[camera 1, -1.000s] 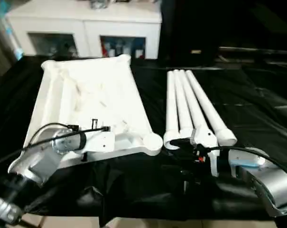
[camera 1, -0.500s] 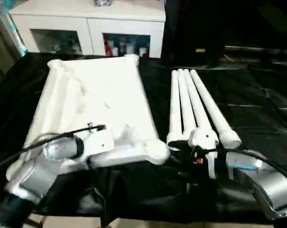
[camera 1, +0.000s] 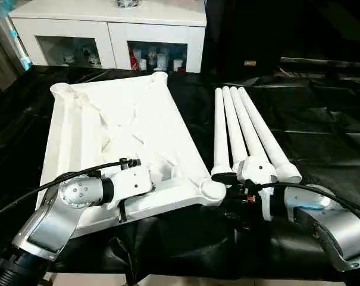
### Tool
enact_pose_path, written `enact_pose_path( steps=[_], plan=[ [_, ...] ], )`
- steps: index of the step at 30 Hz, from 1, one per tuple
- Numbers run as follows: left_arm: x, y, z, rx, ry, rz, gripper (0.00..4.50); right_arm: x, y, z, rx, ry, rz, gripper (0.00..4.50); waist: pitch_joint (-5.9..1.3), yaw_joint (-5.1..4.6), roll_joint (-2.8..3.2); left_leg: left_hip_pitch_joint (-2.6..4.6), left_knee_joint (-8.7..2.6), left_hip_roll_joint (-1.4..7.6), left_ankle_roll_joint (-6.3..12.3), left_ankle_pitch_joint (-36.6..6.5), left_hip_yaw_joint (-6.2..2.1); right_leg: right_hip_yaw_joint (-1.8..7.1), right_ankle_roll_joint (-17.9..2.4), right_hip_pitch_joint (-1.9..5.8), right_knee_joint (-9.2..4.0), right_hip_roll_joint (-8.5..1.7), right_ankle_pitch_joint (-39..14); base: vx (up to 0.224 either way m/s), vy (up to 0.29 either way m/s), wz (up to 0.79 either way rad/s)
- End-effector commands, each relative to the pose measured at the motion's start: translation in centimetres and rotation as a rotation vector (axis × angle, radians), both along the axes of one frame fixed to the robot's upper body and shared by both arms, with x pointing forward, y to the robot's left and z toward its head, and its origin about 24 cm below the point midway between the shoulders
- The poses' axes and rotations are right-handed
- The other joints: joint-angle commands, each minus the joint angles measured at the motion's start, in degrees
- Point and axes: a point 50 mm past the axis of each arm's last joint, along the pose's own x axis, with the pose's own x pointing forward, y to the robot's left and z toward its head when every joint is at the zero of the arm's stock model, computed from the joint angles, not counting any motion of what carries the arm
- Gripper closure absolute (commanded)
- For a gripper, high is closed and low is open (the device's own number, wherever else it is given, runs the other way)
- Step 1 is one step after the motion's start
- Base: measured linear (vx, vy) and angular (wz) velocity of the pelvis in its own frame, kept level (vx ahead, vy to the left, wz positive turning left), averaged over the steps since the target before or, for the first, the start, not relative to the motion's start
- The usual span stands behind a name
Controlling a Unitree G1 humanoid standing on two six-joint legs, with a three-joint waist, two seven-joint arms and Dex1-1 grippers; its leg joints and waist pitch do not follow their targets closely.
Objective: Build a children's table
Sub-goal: Move to table
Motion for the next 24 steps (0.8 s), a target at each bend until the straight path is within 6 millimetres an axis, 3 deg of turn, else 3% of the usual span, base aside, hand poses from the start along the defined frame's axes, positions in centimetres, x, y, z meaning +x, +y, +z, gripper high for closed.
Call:
enact_pose_path(
  steps=[1, 10, 13, 15, 19, 21, 24],
  plan=[
    [0.9, 0.3, 2.1, 0.013, -0.124, 0.002, 4.48, 0.3, -0.5, 0.5, -0.005, -0.025, -0.016, 0.0, -3.63, 0.47, 0.33, 0.38, -3.98, 1.57, 1.17, -8.2, -0.39, 2.04, -11.5, 3.13, -4.05, -3.84, -4.9, 0.0, 0.0, 0.0],
    [2.2, 2.2, 5.7, 0.157, -0.311, 0.019, 4.48, 0.1, -0.5, 0.4, -0.001, -0.022, -0.022, 0.0, -3.63, 0.41, 0.25, 0.53, -4.0, 1.56, 0.84, -8.6, -0.4, 1.97, -11.4, 3.12, -3.98, -3.75, -5.1, 0.0, 0.0, 0.0],
    [2.4, 2.2, 6.7, 0.183, -0.345, 0.019, 4.48, 0.2, -0.4, 0.4, 0.001, -0.022, -0.021, 0.0, -3.76, 0.44, 0.34, 0.43, -3.91, 1.51, 0.7, -7.4, -0.42, 1.95, -11.8, 3.25, -3.69, -3.75, -2.9, 0.0, 0.0, 0.0],
    [2.4, 2.1, 6.8, 0.166, -0.343, 0.02, 4.48, 0.2, -0.4, 0.3, 0.003, -0.022, -0.021, 0.0, -3.86, 0.52, 0.43, 0.46, -3.82, 1.54, 0.84, -6.6, -0.39, 1.95, -12.2, 3.27, -3.52, -3.8, -1.2, 0.0, 0.0, 0.0],
    [2.0, 1.2, 5.1, 0.092, -0.292, 0.003, 4.48, 0.1, -0.3, 0.3, 0.007, -0.023, -0.024, 0.0, -3.9, 0.83, 0.6, 0.45, -3.78, 1.56, 0.86, -6.6, -0.33, 1.9, -13.1, 3.28, -3.43, -3.8, 0.3, 0.0, 0.0, 0.0],
    [1.7, 1.1, 4.2, 0.071, -0.255, 0.002, 4.06, 0.0, -0.4, 0.3, 0.006, -0.022, -0.027, 0.0, -3.84, 1.03, 0.51, 0.51, -3.8, 1.59, 0.74, -7.4, -0.28, 1.92, -13.1, 3.2, -3.53, -3.79, -0.7, 0.0, 0.0, 0.0],
    [1.3, 1.2, 3.5, 0.075, -0.227, -0.002, 3.91, 0.0, -0.5, 0.3, 0.005, -0.022, -0.029, 0.0, -3.74, 1.22, 0.25, 0.42, -3.9, 1.59, 0.74, -8.3, -0.28, 1.97, -12.4, 3.27, -3.77, -3.83, -2.8, 0.0, 0.0, 0.0]
  ],
)
